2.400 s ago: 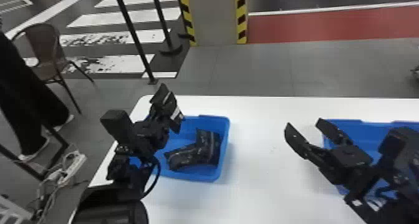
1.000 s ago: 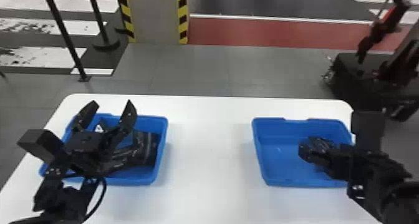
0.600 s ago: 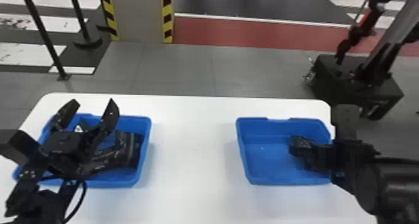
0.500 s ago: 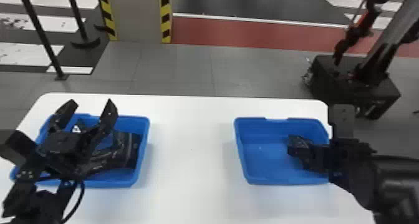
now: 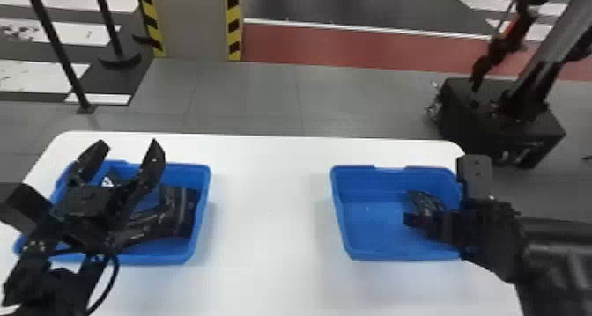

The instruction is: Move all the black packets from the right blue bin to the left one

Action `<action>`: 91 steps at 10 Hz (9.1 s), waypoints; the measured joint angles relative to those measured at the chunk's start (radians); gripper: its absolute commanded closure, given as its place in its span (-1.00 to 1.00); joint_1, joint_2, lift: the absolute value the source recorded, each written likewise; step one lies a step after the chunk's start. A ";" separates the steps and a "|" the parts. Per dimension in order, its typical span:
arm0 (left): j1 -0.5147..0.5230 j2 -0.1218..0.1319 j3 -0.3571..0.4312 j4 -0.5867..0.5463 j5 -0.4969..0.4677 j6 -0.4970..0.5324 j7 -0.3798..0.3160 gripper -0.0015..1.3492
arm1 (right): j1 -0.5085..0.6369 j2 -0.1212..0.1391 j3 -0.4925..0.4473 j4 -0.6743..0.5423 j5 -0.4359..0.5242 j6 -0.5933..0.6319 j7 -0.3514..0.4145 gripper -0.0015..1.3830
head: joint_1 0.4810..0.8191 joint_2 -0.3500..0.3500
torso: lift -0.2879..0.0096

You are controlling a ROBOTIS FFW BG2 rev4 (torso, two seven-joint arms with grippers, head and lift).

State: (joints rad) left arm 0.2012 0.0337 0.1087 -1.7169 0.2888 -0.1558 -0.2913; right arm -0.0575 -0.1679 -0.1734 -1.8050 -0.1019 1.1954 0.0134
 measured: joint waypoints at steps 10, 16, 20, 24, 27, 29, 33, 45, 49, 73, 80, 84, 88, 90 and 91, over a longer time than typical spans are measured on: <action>0.001 0.002 0.011 0.000 0.000 0.004 -0.002 -0.77 | -0.032 -0.024 0.000 0.106 0.051 -0.021 -0.058 0.64 | 0.27 -0.47 | 0.20; 0.005 0.002 0.013 0.000 0.000 0.000 -0.002 -0.77 | 0.077 -0.004 -0.001 0.011 0.044 -0.202 -0.101 0.69 | 0.27 -0.45 | 0.20; 0.010 -0.003 0.013 0.000 0.034 -0.018 -0.002 -0.77 | 0.243 0.026 0.008 -0.184 0.016 -0.550 -0.054 0.69 | 0.27 -0.34 | 0.20; 0.010 -0.008 0.010 0.000 0.088 0.032 -0.009 -0.77 | 0.314 0.046 0.095 -0.254 -0.060 -0.792 0.181 0.69 | 0.27 0.01 | 0.20; -0.007 -0.005 -0.020 -0.005 0.158 0.049 -0.033 -0.77 | 0.220 0.046 0.200 -0.059 -0.085 -0.915 0.354 0.69 | 0.27 0.25 | 0.20; -0.015 0.000 -0.031 -0.023 0.179 0.072 -0.050 -0.77 | 0.138 0.042 0.270 0.040 -0.080 -0.930 0.354 0.69 | 0.27 0.30 | 0.20; -0.026 0.006 -0.055 -0.087 0.190 0.223 -0.077 -0.77 | -0.020 0.014 0.500 0.236 -0.109 -0.969 0.336 0.69 | 0.27 0.44 | 0.20; -0.035 -0.015 -0.063 -0.102 0.121 0.348 -0.003 0.80 | -0.119 0.014 0.761 0.306 -0.245 -0.992 0.307 0.69 | 0.27 0.80 | 0.20; -0.036 -0.002 -0.071 -0.124 0.142 0.384 -0.017 0.81 | -0.138 0.022 0.758 0.329 -0.262 -1.037 0.295 0.48 | 0.27 0.76 | 0.20; 0.258 -0.034 -0.004 -0.096 -0.358 -0.191 0.166 -0.93 | 0.604 0.071 0.161 -0.286 -0.085 -1.202 0.092 -0.72 | 0.27 0.12 | 0.20; 0.310 -0.034 -0.014 -0.240 -0.279 -0.090 0.172 -0.87 | 0.616 0.075 0.160 -0.302 -0.061 -1.178 0.105 -0.72 | 0.27 0.15 | 0.20; 0.304 -0.034 -0.025 -0.240 -0.278 -0.093 0.172 -0.87 | 0.614 0.076 0.160 -0.299 -0.059 -1.178 0.105 -0.72 | 0.27 0.12 | 0.20; 0.306 -0.034 -0.023 -0.240 -0.281 -0.087 0.172 -0.87 | 0.612 0.076 0.160 -0.293 -0.056 -1.176 0.105 -0.72 | 0.27 0.13 | 0.20; 0.307 -0.034 -0.022 -0.240 -0.281 -0.086 0.172 -0.87 | 0.612 0.076 0.160 -0.292 -0.053 -1.176 0.105 -0.72 | 0.27 0.13 | 0.20; 0.307 -0.034 -0.022 -0.240 -0.281 -0.086 0.172 -0.87 | 0.612 0.075 0.160 -0.293 -0.053 -1.176 0.105 -0.72 | 0.27 0.13 | 0.20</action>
State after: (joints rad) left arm 0.5080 0.0000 0.0865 -1.9573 0.0076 -0.2422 -0.1196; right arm 0.5545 -0.0928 -0.0138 -2.0977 -0.1550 0.0196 0.1181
